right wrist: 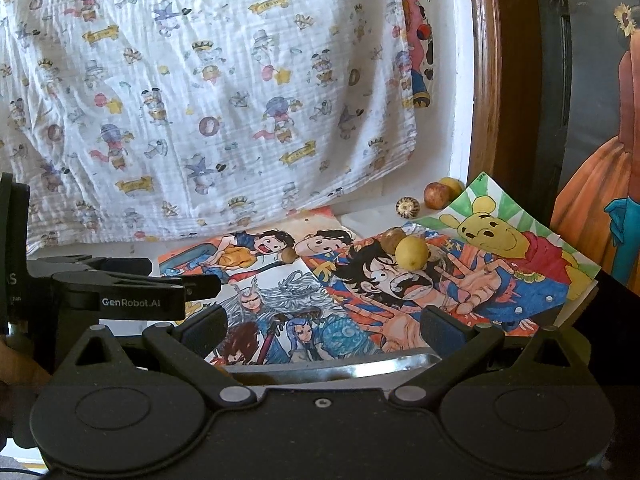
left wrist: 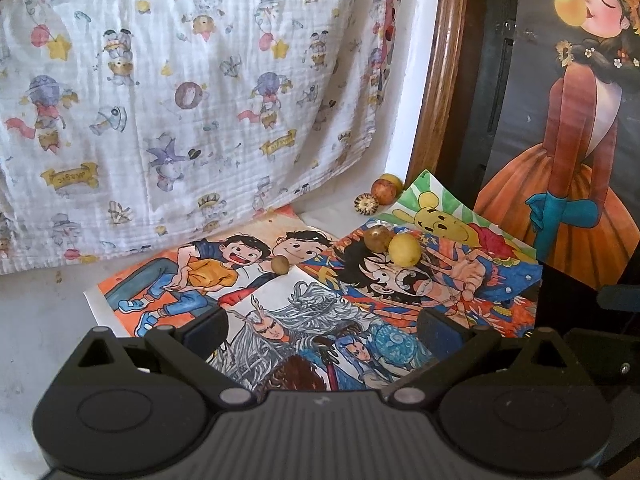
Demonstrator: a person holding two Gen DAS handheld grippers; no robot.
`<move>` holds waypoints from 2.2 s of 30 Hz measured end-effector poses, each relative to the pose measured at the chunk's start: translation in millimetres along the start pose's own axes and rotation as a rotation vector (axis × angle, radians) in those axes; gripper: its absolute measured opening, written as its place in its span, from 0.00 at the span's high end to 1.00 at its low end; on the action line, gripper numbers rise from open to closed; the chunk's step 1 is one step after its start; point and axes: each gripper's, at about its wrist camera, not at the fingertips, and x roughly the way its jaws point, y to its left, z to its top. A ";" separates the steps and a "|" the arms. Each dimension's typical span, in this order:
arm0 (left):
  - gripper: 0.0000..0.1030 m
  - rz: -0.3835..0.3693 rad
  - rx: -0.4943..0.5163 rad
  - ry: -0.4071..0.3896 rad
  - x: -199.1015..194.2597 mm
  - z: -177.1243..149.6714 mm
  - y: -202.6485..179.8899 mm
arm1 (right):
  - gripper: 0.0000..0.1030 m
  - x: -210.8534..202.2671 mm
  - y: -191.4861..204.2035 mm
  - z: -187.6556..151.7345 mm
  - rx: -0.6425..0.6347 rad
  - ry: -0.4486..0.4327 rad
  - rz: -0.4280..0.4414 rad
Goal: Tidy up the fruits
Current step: 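Withdraw both open tools from the tray toward the remaining fruits, then move left tool to a small brown round fruit while right tool approaches the pale yellow fruit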
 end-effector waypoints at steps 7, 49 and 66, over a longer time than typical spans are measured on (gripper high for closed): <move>0.01 0.005 -0.001 0.015 14.0 2.2 1.9 | 0.01 13.5 -5.7 3.7 0.002 0.011 -0.002; 0.04 0.082 0.075 0.122 224.6 44.1 32.8 | 0.01 216.3 -75.8 59.8 -0.008 0.174 0.018; 0.42 0.065 -0.008 0.189 279.5 37.7 53.3 | 0.01 264.3 -83.0 61.2 -0.015 0.223 0.037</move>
